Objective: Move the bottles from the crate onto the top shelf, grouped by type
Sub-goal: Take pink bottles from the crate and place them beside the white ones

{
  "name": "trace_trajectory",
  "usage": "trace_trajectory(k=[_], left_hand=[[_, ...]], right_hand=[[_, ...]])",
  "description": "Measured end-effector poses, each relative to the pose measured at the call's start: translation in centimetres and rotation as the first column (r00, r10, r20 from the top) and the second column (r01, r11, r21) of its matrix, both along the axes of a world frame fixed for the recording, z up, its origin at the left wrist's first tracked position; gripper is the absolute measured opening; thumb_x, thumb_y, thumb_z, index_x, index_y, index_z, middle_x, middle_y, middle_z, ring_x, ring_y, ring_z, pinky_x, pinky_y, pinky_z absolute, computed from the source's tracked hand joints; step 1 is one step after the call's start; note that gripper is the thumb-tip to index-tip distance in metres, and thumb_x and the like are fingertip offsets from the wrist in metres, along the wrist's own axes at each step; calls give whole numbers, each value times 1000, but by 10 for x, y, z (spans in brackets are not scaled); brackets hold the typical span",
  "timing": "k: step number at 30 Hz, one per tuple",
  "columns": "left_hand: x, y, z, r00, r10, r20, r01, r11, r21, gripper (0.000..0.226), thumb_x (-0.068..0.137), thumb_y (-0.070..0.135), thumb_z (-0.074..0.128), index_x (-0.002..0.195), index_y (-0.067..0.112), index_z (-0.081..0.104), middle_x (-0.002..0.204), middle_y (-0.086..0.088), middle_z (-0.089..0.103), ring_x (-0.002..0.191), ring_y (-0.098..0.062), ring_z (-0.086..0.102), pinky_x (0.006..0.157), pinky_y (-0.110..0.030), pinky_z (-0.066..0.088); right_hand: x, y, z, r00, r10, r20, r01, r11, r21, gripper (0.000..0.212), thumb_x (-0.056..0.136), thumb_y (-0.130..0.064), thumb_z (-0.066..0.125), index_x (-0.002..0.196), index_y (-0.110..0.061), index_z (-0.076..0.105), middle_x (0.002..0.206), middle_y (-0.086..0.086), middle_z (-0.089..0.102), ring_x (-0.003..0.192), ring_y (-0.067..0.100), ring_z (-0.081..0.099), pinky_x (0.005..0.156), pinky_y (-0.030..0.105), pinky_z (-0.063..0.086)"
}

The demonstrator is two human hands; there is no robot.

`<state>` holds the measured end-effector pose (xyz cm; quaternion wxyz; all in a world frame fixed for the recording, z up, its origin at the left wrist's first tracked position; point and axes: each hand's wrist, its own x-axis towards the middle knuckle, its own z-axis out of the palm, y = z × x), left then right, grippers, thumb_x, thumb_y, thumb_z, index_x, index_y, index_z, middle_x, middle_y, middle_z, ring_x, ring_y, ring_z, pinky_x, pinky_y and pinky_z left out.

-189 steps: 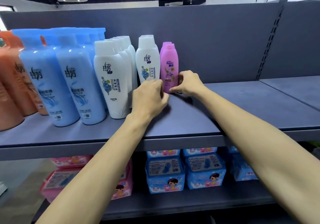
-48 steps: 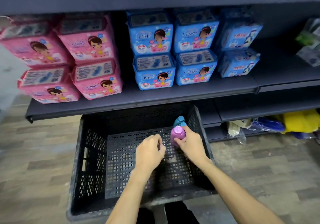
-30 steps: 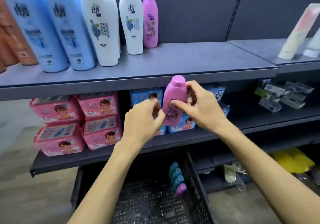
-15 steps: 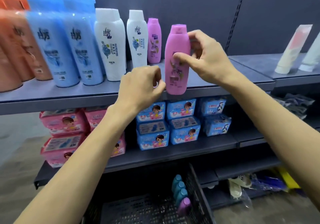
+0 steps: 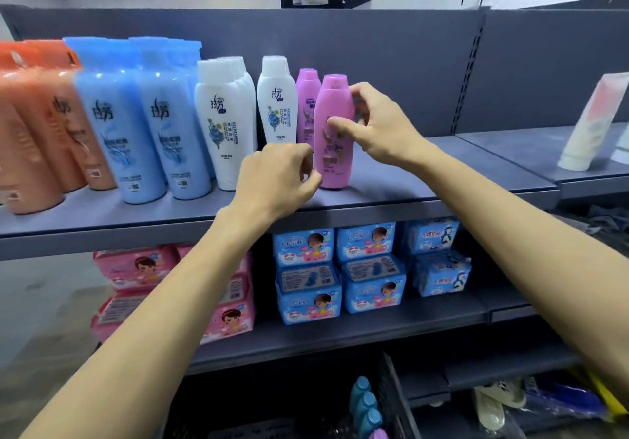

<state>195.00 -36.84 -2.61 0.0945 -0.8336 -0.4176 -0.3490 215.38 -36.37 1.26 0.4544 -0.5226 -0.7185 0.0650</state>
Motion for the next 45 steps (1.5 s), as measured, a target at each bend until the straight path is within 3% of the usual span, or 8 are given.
trace_trajectory(k=[7,11,17,24,34,37,45], left_hand=[[-4,19,7,998,62,-14,-63,998,-18,15,82,33,55,78,19,61,77,4,66,80,-28,60,68,-35,49],[-5,21,2,998,62,-12,-62,998,-19,13,81,33,55,77,21,60,75,6,65,77,-24,59,64,-30,39],[-4,25,0,998,53,-27,-53,998,-19,13,80,32,56,72,23,55,71,8,60,74,-24,57,62,-29,36],[-1,40,0,996,85,-39,-86,996,-34,14,80,33,56,74,20,58,74,4,65,74,-28,59,65,-32,45],[23,72,-5,982,189,-12,-189,982,-29,13,82,30,55,79,17,55,83,-4,63,77,-32,56,62,-33,39],[30,82,-5,981,196,-17,-196,981,1,14,84,30,53,82,16,52,87,-4,60,79,-31,56,63,-35,43],[35,100,-21,986,167,5,-167,983,73,18,83,32,53,82,15,51,83,-2,56,80,-27,55,57,-36,44]], right_hand=[[5,2,-6,998,-38,53,40,998,-45,38,90,-39,69,118,-25,47,91,-18,62,62,-13,56,59,8,41],[7,-3,-16,988,-52,143,76,983,-169,48,85,-38,76,119,-19,48,107,-5,65,68,-1,62,57,15,48],[2,-12,-39,991,-71,117,103,949,-297,49,84,-31,79,124,-15,55,112,1,67,69,15,74,77,37,61],[-1,2,-38,985,-118,124,150,941,-305,42,83,-29,80,115,-13,59,103,1,71,73,14,73,77,35,62],[-2,47,-37,982,-167,94,188,935,-300,35,78,-26,78,104,-10,62,95,5,73,83,23,70,81,40,58],[-1,63,-39,984,-170,56,179,934,-309,34,77,-24,78,104,-9,63,96,5,73,85,25,70,83,40,57],[0,102,-44,980,-182,82,198,935,-294,34,80,-28,78,104,-11,62,98,2,68,88,20,59,70,28,43]])
